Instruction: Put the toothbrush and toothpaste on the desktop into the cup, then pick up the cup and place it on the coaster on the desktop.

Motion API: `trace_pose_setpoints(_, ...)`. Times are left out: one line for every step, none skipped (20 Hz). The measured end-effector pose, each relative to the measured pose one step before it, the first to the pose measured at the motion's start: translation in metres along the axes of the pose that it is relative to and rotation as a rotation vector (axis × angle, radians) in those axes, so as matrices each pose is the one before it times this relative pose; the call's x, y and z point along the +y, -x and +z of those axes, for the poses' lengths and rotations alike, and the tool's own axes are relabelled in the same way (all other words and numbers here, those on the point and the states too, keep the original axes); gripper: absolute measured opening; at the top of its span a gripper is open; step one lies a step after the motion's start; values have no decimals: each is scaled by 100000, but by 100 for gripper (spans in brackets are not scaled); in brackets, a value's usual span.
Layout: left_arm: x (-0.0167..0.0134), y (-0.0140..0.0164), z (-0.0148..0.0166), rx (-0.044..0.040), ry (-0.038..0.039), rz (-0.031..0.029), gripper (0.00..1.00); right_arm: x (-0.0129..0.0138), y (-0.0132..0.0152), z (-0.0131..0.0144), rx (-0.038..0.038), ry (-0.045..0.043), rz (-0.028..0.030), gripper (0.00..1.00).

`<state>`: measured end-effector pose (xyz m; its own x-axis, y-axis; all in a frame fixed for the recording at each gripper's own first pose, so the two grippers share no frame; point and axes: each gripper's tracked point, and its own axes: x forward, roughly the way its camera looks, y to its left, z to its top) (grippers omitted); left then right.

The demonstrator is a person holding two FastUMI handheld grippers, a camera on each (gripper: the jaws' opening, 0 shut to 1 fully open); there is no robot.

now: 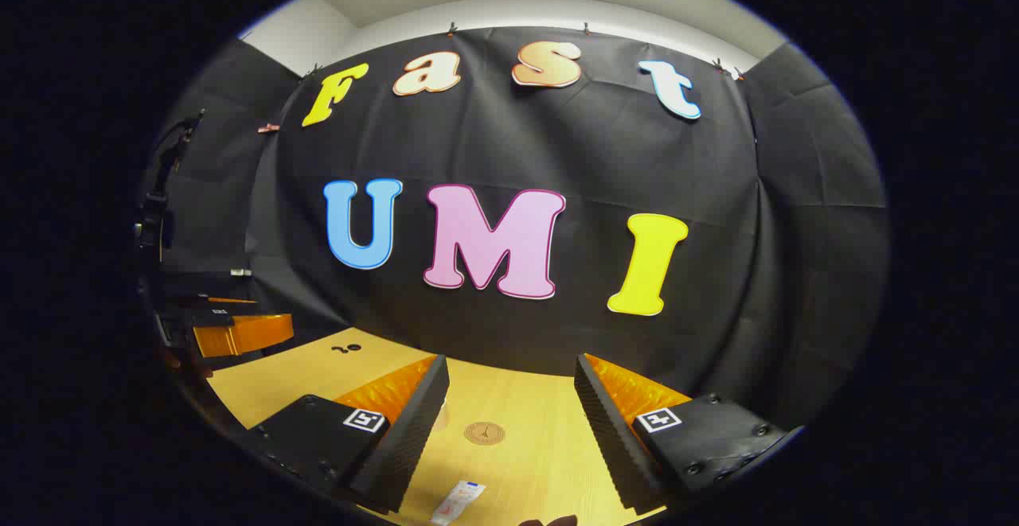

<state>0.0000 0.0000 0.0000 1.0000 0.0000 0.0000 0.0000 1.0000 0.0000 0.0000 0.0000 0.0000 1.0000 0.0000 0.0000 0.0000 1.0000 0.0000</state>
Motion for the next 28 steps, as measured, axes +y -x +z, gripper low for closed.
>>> trace_pose_setpoints(96,-213,-349,927,-798,-52,96,400,-64,-225,733,-841,151,98)
trace_pose_setpoints(42,-171,-452,905,-510,-503,96,458,-148,-401,734,-812,49,97)
trace_pose_setpoints(66,-134,-366,779,-377,-448,96,331,-134,-378,1037,-465,130,98)
trace_pose_setpoints(-5,-26,-229,596,-283,-546,96,217,-157,-393,1066,-121,-43,97)
trace_pose_setpoints(-62,-24,-386,372,-334,-965,96,233,-116,-343,842,91,126,97)
trace_pose_setpoints(-108,-81,-88,440,-454,-664,96,204,-132,-328,917,351,25,97)
trace_pose_setpoints(-47,-139,-272,477,-444,-605,96,-11,-109,-253,652,360,-242,98)
trace_pose_setpoints(-21,-128,4,253,-297,-402,96,96,-126,-174,564,81,-56,98)
trace_pose_setpoints(34,-116,-130,272,-155,-383,96,87,-126,-75,601,-168,-79,98)
trace_pose_setpoints(-14,-130,70,184,-93,-204,96,-14,-7,-298,502,-193,-275,98)
trace_pose_setpoints(84,-94,-223,254,-113,-77,96,-35,-121,-163,534,-49,-271,98)
trace_pose_setpoints(18,-94,-20,317,-85,-147,96,-19,-93,-158,419,-23,-133,97)
trace_pose_setpoints(12,-45,-43,254,-16,-208,96,26,-159,-146,508,-15,32,98)
trace_pose_setpoints(100,-96,-245,434,-99,-42,96,100,-157,-283,704,-12,172,98)
trace_pose_setpoints(103,-52,-197,353,-162,90,96,59,-123,-369,1092,-80,86,98)
trace_pose_setpoints(67,6,-87,327,-237,-19,96,49,-136,-519,1552,-250,136,98)
trace_pose_setpoints(50,-4,-273,346,-308,212,96,83,-16,-418,1388,-347,174,98)
trace_pose_setpoints(81,-20,-220,550,-223,226,96,151,-42,-451,1472,-284,212,98)
trace_pose_setpoints(129,-7,-170,757,-42,209,96,237,-91,-470,1507,65,489,98)
trace_pose_setpoints(62,94,-463,794,12,-7,96,97,-124,-635,1984,659,135,98)
trace_pose_setpoints(100,136,-333,766,-31,192,96,172,-176,-789,2424,670,260,98)
trace_pose_setpoints(91,41,-245,844,-175,305,96,289,-72,-982,2974,370,789,98)
trace_pose_setpoints(149,85,-532,885,-162,360,96,255,-133,-877,2951,-345,652,98)
trace_pose_setpoints(107,83,-252,798,-91,346,96,164,-110,-1050,3058,-1136,677,98)
trace_pose_setpoints(127,202,-136,752,-14,342,96,269,-80,-873,2428,-1777,653,98)
trace_pose_setpoints(177,102,-442,800,53,307,96,157,-210,-985,2518,-1428,345,98)
trace_pose_setpoints(143,182,-259,744,76,257,96,22,-289,-1220,3276,-686,9,98)
trace_pose_setpoints(77,177,-434,815,17,362,96,-25,-549,-1197,3759,-313,71,98)
